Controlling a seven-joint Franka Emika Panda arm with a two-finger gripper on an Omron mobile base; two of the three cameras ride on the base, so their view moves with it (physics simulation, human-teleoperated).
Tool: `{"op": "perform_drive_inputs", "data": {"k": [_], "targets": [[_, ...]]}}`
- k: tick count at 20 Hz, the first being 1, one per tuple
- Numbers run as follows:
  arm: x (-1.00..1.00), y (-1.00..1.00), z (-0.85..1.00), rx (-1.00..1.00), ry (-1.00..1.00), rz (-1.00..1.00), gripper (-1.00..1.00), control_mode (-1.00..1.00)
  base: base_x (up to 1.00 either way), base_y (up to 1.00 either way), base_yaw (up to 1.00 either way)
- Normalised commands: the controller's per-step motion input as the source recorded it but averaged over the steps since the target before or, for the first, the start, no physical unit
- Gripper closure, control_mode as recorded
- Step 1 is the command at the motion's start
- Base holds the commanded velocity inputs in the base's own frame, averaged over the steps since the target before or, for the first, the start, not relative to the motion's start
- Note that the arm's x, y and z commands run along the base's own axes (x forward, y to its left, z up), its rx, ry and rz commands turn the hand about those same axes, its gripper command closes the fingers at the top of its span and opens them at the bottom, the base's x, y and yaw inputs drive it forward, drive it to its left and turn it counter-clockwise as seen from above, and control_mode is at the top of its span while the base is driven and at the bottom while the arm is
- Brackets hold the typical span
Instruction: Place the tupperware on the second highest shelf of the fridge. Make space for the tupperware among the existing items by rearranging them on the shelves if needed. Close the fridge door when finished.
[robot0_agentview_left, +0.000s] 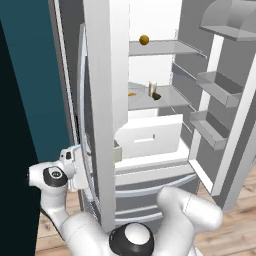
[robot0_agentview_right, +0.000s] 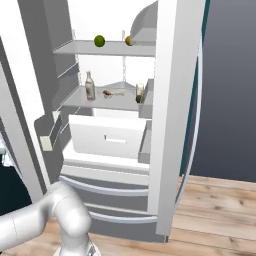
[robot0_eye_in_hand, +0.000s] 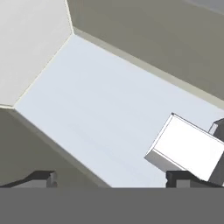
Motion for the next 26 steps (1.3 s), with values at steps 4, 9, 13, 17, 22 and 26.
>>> {"op": "perform_drive_inputs", "data": {"k": [4,9,13,17,22,26], "targets": [[0.11,-0.73,0.00,0.00,0.00,0.00,-1.00,-1.00,0.00,0.00,0.00],[0.17,-0.70,0.00,0.00,0.00,0.00,-1.00,-1.00,0.00,0.00,0.00],[0.18,-0.65,0.00,0.00,0.00,0.00,-1.00,-1.00,0.00,0.00,0.00],[0.26,-0.59,0.00,0.00,0.00,0.04,-1.00,-1.00,0.00,0.00,0.00],[0.33,-0.54,0.00,0.00,0.00,0.08,-1.00,-1.00,0.00,0.00,0.00],[0.37,-0.50,0.00,0.00,0.00,0.09,-1.00,-1.00,0.00,0.00,0.00]]}}
